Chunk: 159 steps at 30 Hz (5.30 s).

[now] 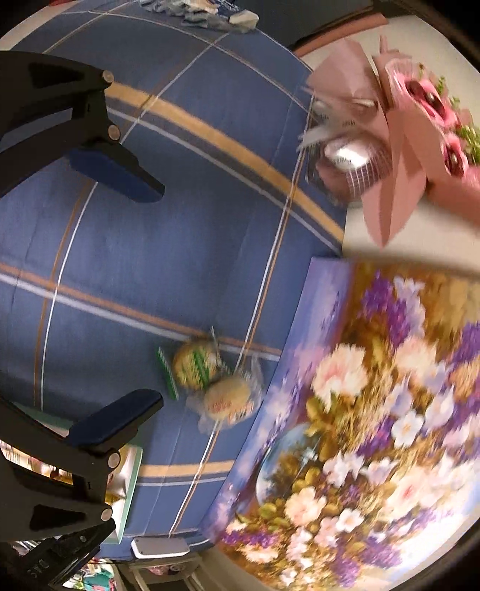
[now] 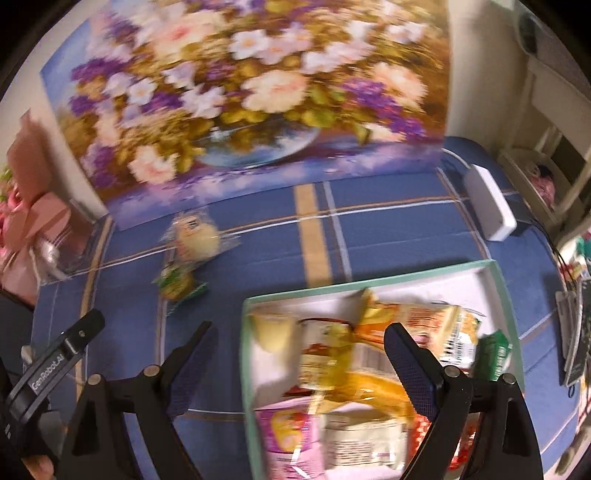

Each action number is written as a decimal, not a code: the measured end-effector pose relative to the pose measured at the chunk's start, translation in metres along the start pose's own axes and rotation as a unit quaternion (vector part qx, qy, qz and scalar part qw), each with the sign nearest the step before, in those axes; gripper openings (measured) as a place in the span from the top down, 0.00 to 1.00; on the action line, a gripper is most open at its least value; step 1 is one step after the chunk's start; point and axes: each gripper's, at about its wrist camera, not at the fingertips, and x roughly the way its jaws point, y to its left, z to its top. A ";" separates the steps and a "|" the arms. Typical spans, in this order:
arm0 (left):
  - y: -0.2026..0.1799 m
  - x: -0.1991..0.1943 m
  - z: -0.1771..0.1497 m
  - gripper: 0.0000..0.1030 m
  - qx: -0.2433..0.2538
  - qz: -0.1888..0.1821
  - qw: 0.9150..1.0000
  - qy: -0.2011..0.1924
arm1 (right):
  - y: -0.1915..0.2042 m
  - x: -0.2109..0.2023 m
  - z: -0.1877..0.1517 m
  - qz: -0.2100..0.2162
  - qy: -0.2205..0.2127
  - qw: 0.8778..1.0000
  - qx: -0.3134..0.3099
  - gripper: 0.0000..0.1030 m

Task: Organize snacks
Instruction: 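Open the right tool over the tray and move both tools toward the remaining snacks, then grasp the green biscuit pack with the left tool while the right tool grasps the wrapped bun, then lift and carry the green pack and wrapped bun toward the tray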

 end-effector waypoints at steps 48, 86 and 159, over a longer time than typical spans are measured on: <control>0.002 0.135 0.058 0.03 -0.030 -0.089 0.990 0.101 | 0.064 0.172 0.091 0.101 0.121 0.987 -0.019 0.20; -0.078 0.124 0.030 0.50 0.061 -0.070 0.990 0.110 | 0.031 0.135 0.083 0.091 0.123 0.988 -0.017 0.45; -0.133 -0.074 -0.116 0.50 0.152 -0.129 0.980 0.004 | -0.140 -0.068 -0.067 -0.032 0.052 0.979 0.196 0.44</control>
